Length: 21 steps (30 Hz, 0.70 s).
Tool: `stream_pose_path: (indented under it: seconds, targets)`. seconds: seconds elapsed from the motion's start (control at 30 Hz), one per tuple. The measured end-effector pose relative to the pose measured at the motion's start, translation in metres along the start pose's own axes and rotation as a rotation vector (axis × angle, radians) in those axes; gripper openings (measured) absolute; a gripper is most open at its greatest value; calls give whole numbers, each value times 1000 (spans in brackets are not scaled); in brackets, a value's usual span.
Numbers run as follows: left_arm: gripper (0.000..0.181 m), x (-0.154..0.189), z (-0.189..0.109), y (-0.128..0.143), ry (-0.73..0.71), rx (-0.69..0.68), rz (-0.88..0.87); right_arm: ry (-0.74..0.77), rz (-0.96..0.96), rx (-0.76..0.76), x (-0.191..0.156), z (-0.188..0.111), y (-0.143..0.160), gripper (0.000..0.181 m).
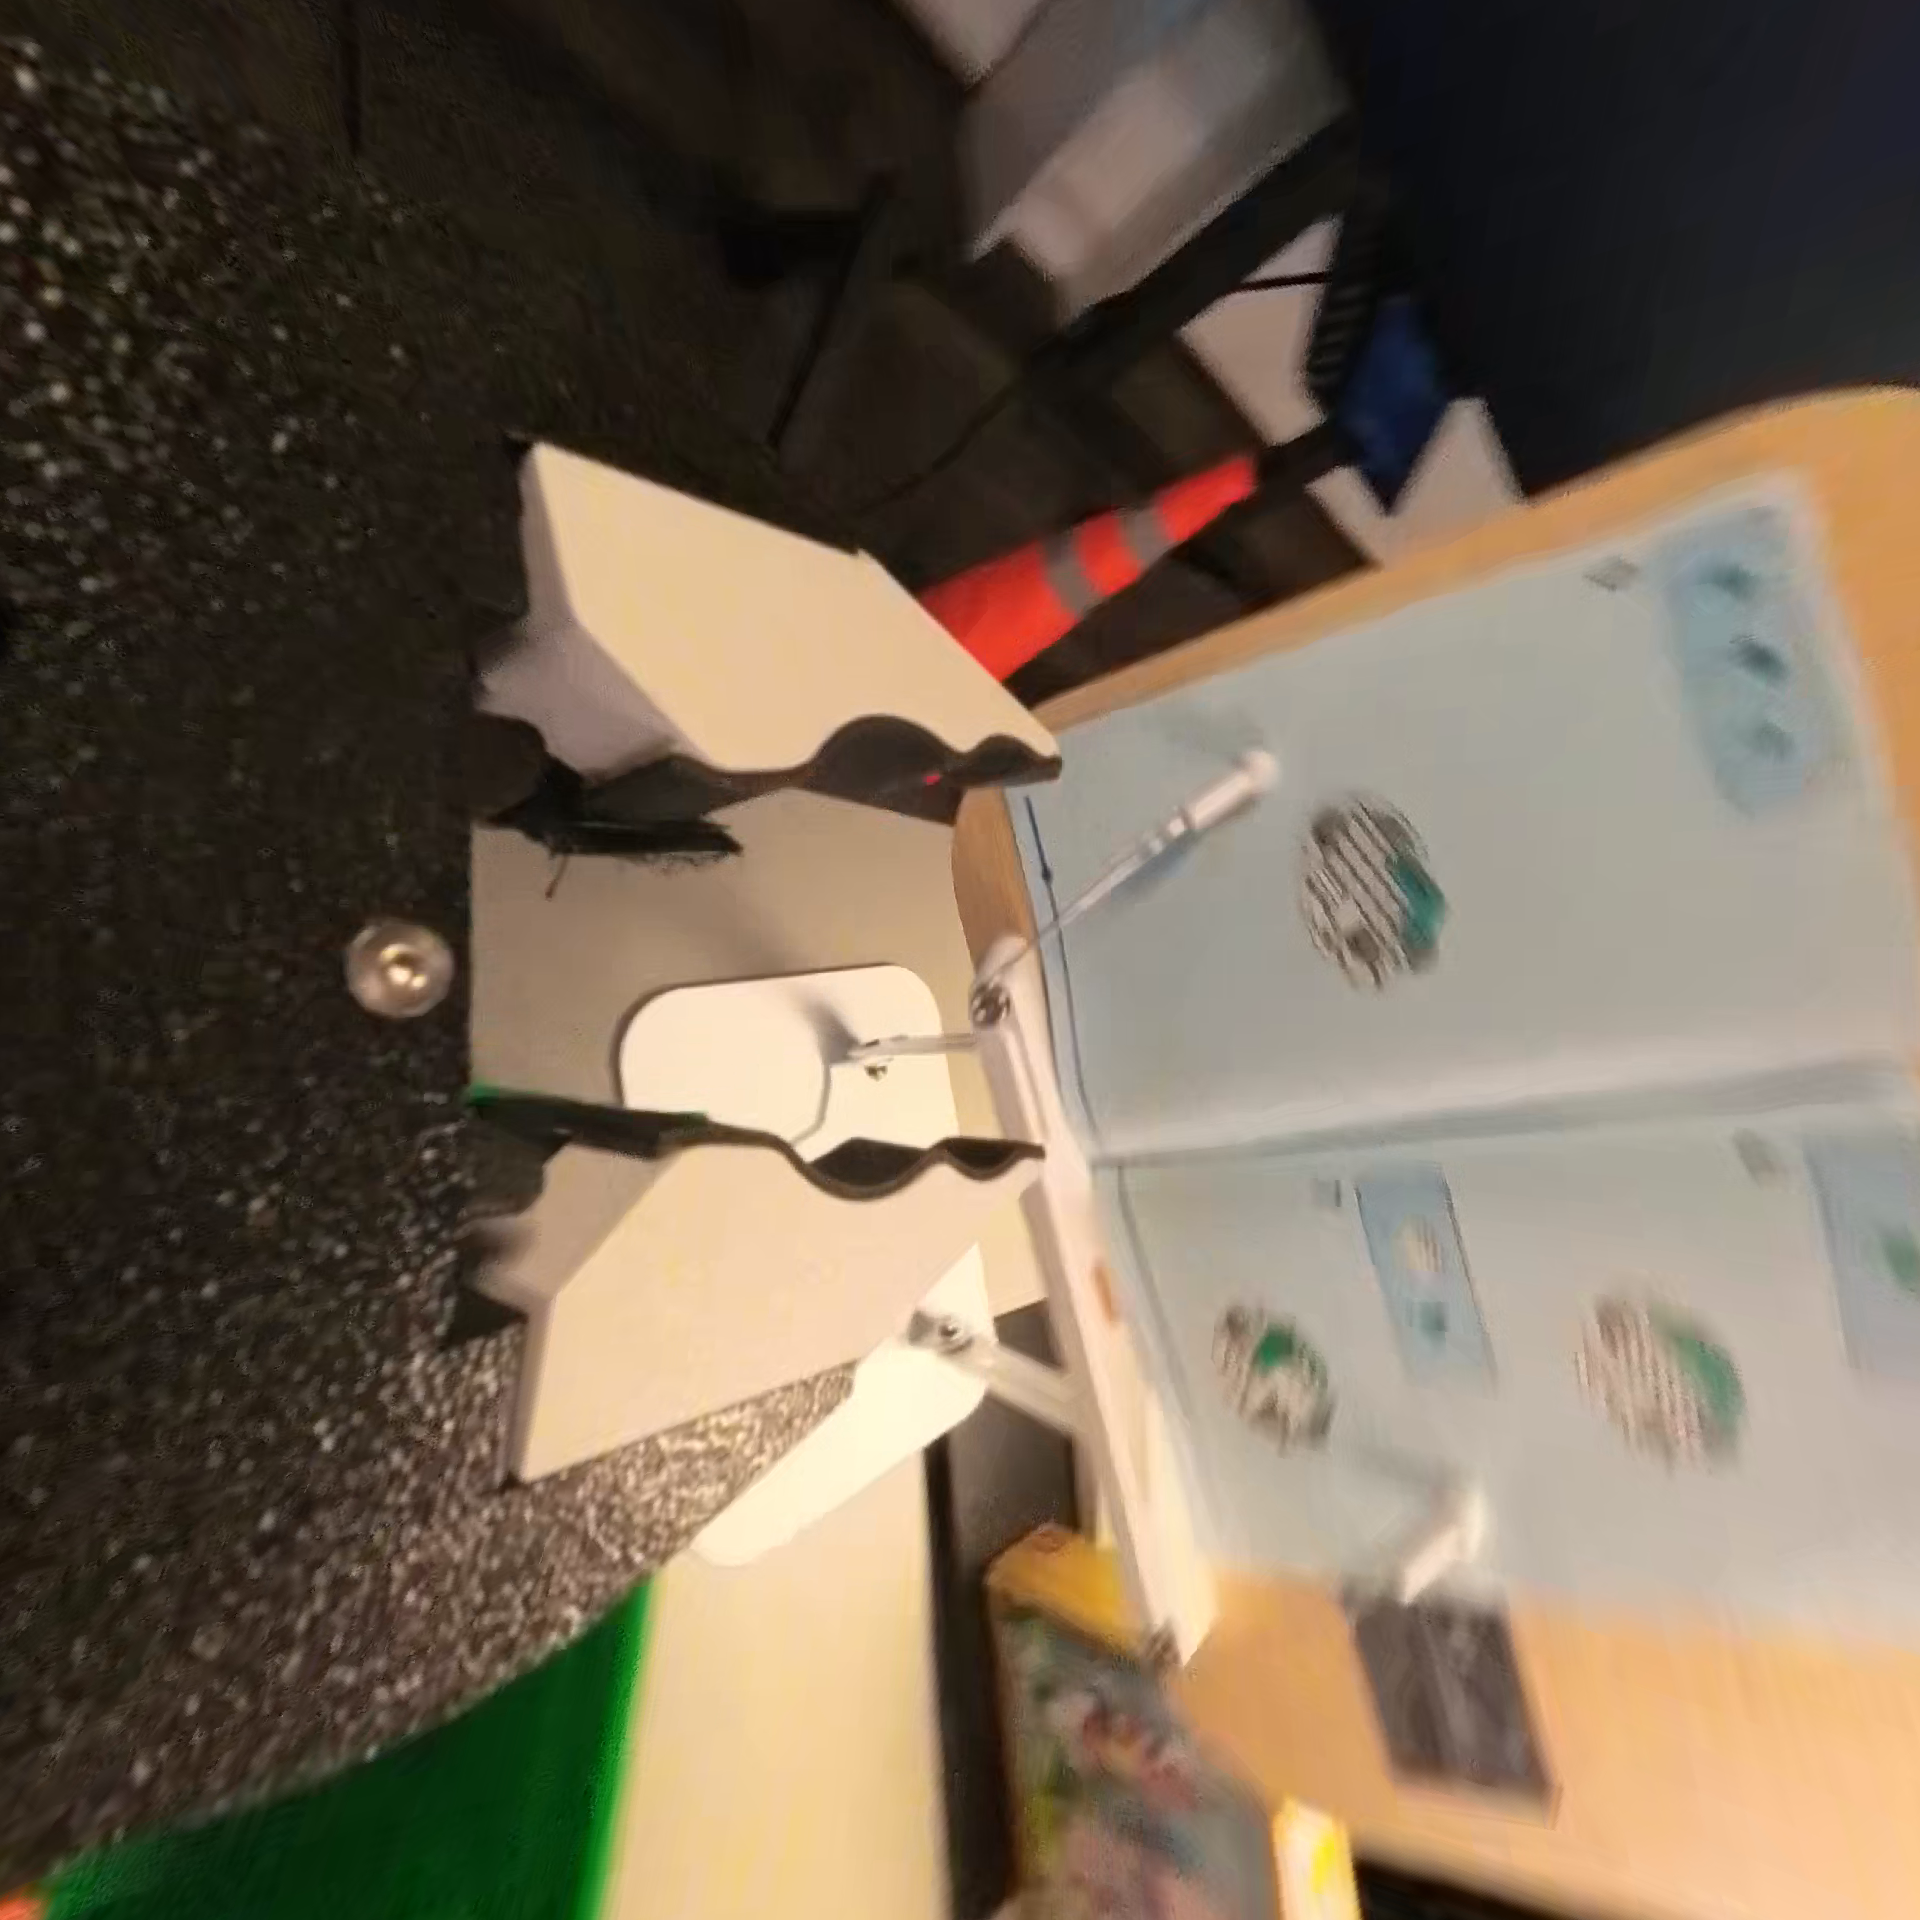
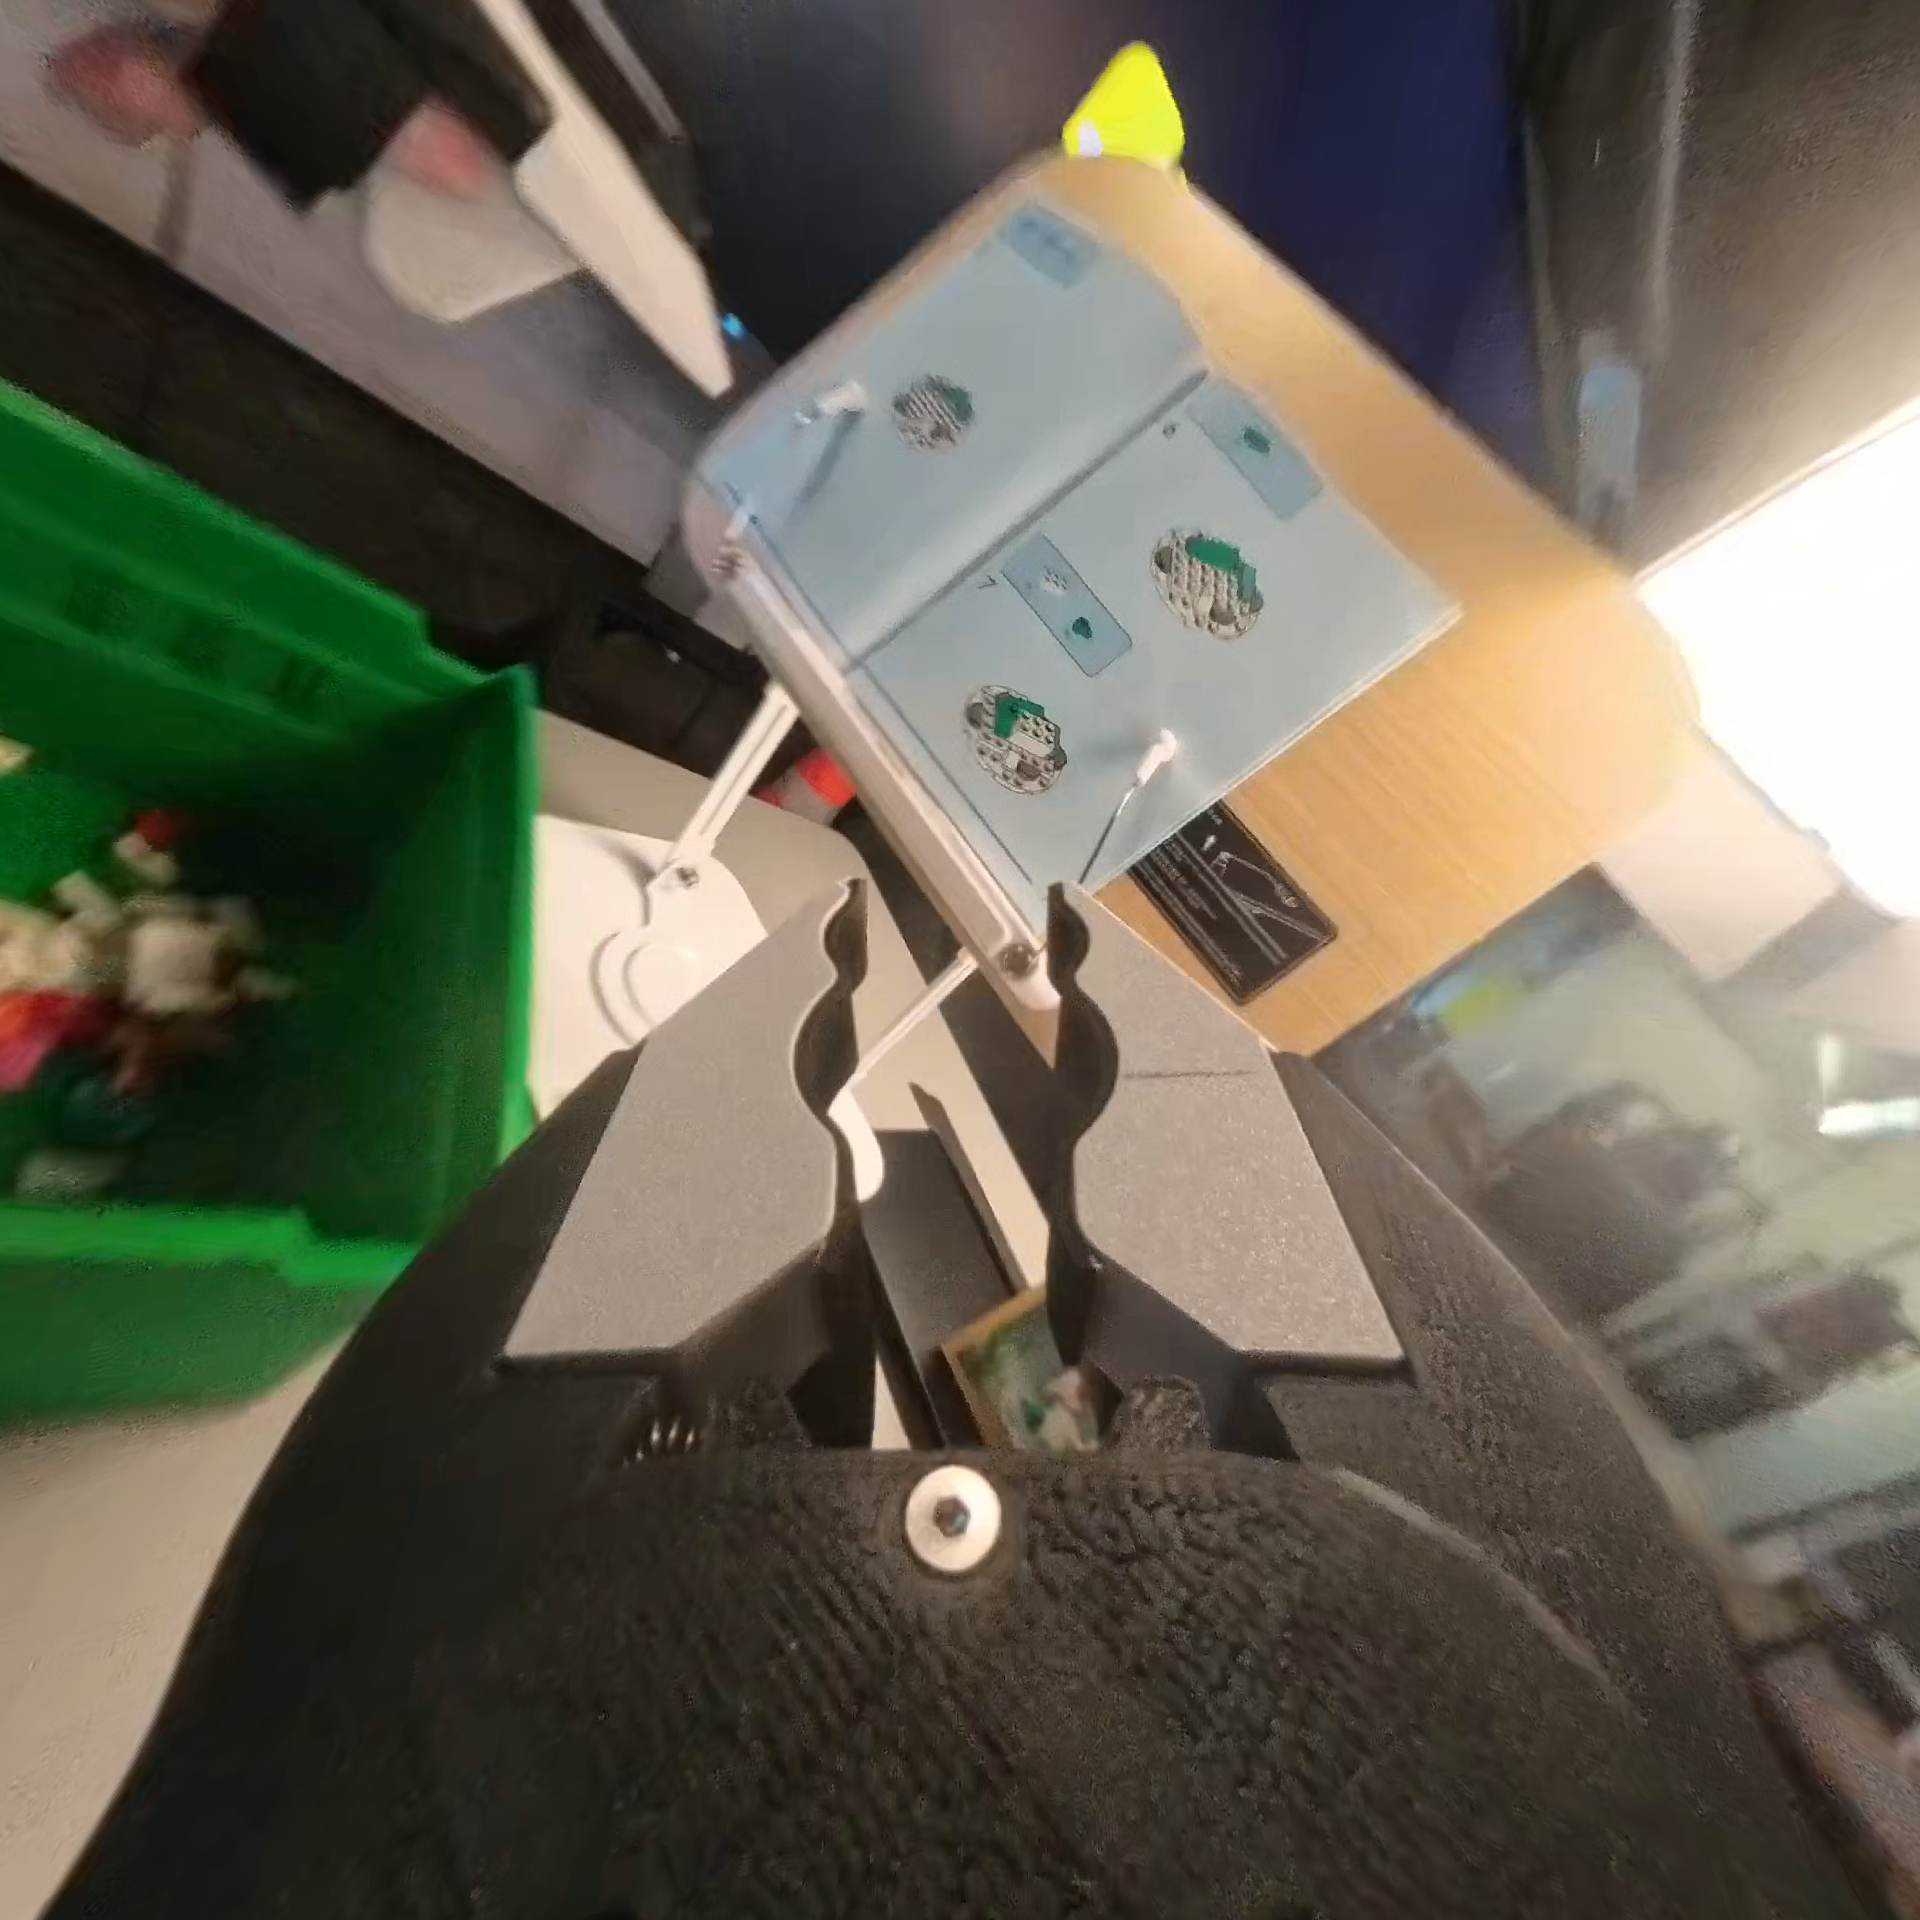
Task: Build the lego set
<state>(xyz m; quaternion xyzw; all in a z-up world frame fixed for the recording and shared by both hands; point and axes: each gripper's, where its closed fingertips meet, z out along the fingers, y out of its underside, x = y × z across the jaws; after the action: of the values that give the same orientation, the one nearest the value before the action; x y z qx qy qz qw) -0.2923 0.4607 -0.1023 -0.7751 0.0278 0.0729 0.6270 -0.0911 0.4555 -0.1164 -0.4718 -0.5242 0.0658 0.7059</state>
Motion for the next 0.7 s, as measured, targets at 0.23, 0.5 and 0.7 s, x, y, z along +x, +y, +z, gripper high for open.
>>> stream_pose_path:
  seconds: [0.23, 0.5, 0.7]
  targets:
    - [71, -45, 59, 15, -103, 35, -380, 216, 161, -145, 39, 89, 24, 38]
    - [60, -62, 60, 33, -241, 27, -351, 353, 180, -205, 55, 110, 37, 26]
    - [38, -93, 21, 36, -454, 151, -359, 421, 244, -155, 62, 98, 44, 7]
